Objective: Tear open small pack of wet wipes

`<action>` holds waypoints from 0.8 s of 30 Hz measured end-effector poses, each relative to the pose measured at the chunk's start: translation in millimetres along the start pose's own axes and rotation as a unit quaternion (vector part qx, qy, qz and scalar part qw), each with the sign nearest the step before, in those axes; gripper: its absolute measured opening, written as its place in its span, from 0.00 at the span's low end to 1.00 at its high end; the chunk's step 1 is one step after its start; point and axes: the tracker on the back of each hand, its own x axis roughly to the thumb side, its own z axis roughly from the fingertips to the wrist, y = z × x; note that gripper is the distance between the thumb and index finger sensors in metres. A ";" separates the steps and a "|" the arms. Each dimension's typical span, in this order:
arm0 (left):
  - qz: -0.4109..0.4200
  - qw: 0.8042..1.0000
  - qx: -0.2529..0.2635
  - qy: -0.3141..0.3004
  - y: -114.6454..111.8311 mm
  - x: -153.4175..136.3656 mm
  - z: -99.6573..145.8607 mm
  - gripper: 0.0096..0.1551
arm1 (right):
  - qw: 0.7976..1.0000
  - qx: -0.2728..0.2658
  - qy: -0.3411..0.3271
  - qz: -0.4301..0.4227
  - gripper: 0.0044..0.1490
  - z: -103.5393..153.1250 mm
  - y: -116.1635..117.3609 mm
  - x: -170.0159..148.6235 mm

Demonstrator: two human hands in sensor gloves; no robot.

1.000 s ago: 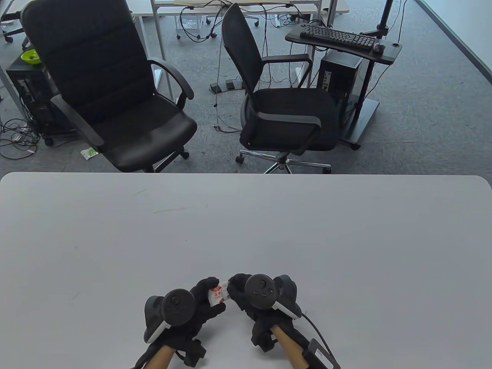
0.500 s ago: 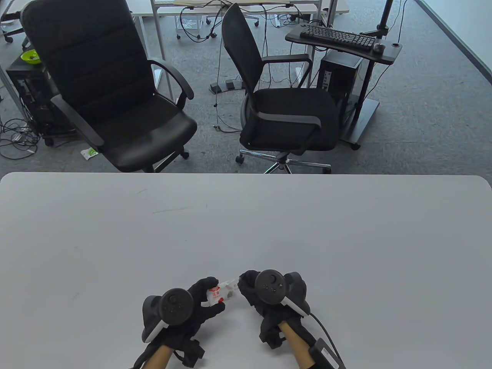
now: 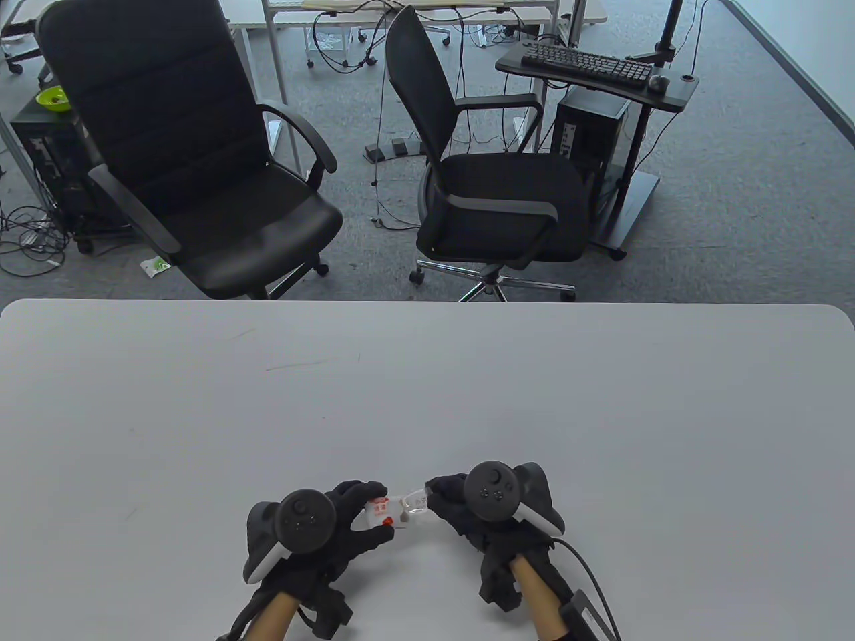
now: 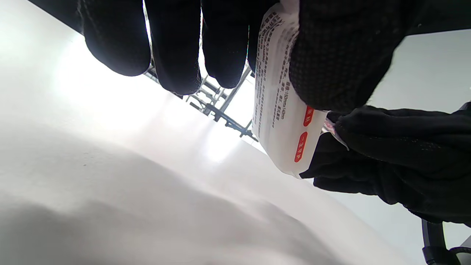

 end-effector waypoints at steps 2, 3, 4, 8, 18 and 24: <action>0.013 1.000 -0.011 -0.003 0.4 3.7 -5.6 0.38 | 1.000 0.015 0.011 0.009 0.40 5.1 -4.5 -7.3; 0.018 1.000 -0.017 -0.003 -0.1 6.5 -9.5 0.38 | 0.999 0.013 0.025 0.020 0.43 8.3 -6.5 -11.7; 0.019 1.000 -0.021 -0.003 -0.5 8.5 -12.2 0.38 | 0.999 0.013 0.028 0.027 0.45 9.8 -7.5 -14.3; 0.030 0.999 -0.036 -0.003 -3.8 16.3 -26.6 0.38 | 0.998 0.014 0.045 0.053 0.49 15.2 -13.0 -26.4; 0.039 0.998 -0.039 0.037 -15.9 7.8 -46.4 0.37 | 0.985 0.021 0.103 0.135 0.52 23.8 -12.7 -53.1; 0.027 0.995 -0.061 0.072 -29.2 1.9 -64.3 0.37 | 0.976 0.041 0.119 0.180 0.51 21.4 -4.1 -54.7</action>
